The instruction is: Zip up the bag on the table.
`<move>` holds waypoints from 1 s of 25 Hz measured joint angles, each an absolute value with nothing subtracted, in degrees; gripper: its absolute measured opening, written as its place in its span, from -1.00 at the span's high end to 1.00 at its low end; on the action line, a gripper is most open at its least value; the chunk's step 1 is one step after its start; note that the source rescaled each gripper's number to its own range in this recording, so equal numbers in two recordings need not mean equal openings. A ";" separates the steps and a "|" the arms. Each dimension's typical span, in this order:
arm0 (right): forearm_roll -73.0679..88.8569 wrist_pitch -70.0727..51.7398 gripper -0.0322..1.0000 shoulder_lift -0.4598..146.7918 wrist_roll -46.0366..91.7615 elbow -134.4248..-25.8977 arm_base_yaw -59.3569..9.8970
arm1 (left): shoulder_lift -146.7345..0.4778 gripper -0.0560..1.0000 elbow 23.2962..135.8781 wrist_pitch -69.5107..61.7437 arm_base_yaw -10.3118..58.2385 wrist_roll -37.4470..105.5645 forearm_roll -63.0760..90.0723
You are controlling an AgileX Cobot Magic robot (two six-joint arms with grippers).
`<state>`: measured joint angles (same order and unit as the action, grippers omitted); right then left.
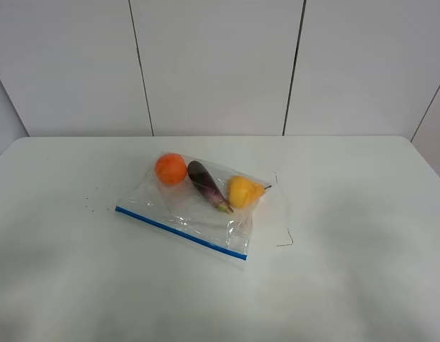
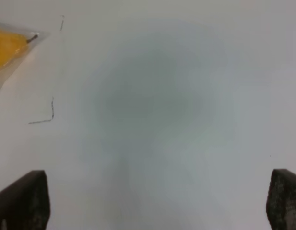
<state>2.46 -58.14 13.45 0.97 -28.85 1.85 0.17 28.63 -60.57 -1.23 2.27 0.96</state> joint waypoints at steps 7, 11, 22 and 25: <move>2.46 -58.14 -1.00 11.38 0.97 -28.78 -0.16 | 0.17 -1.00 28.63 -60.57 -1.23 2.27 0.96; 2.46 -58.14 -1.00 8.28 0.97 -28.78 -0.38 | 0.17 -1.00 28.63 -60.57 -1.23 2.27 0.96; 2.46 -58.14 -1.00 -0.21 0.97 -28.78 -0.47 | 0.17 -1.00 28.63 -60.57 -1.23 2.27 0.96; 2.46 -58.14 -1.00 -0.21 0.97 -28.78 -0.47 | 0.17 -1.00 28.63 -60.57 -1.23 2.27 0.96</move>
